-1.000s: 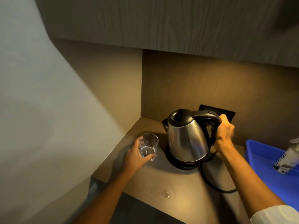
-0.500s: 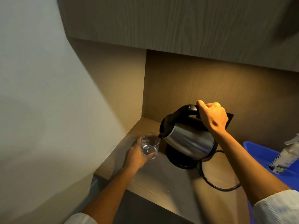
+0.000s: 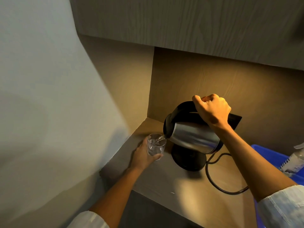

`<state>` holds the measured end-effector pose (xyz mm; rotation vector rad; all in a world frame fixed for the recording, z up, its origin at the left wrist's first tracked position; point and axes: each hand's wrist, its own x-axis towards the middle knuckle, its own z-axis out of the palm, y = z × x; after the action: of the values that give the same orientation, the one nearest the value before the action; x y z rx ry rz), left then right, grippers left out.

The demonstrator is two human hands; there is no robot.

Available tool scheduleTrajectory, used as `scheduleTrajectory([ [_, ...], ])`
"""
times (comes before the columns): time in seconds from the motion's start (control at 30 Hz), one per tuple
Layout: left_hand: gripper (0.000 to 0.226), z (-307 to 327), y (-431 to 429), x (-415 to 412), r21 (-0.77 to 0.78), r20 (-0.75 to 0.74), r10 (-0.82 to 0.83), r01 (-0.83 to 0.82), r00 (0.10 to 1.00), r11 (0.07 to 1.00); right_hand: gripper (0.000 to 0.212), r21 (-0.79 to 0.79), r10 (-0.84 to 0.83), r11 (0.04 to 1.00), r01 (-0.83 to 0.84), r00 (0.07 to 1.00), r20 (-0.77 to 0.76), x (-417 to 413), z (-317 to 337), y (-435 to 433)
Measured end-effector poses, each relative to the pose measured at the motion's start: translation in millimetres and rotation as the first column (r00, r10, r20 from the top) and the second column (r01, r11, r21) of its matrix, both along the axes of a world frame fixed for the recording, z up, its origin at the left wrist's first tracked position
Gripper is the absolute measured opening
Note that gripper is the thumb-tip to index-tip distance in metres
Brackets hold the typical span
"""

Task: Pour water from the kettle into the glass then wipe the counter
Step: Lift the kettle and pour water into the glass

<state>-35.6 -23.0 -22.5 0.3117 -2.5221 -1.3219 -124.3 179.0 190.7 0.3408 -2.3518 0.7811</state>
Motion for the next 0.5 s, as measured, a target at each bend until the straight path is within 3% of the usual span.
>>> scheduleTrajectory([
  [0.5,0.102,0.8,-0.4,1.5,-0.042,0.000,-0.001,0.001,1.000,0.999,0.061,0.147,0.085,0.987,-0.066,0.988,-0.128,4.8,14.2,-17.3],
])
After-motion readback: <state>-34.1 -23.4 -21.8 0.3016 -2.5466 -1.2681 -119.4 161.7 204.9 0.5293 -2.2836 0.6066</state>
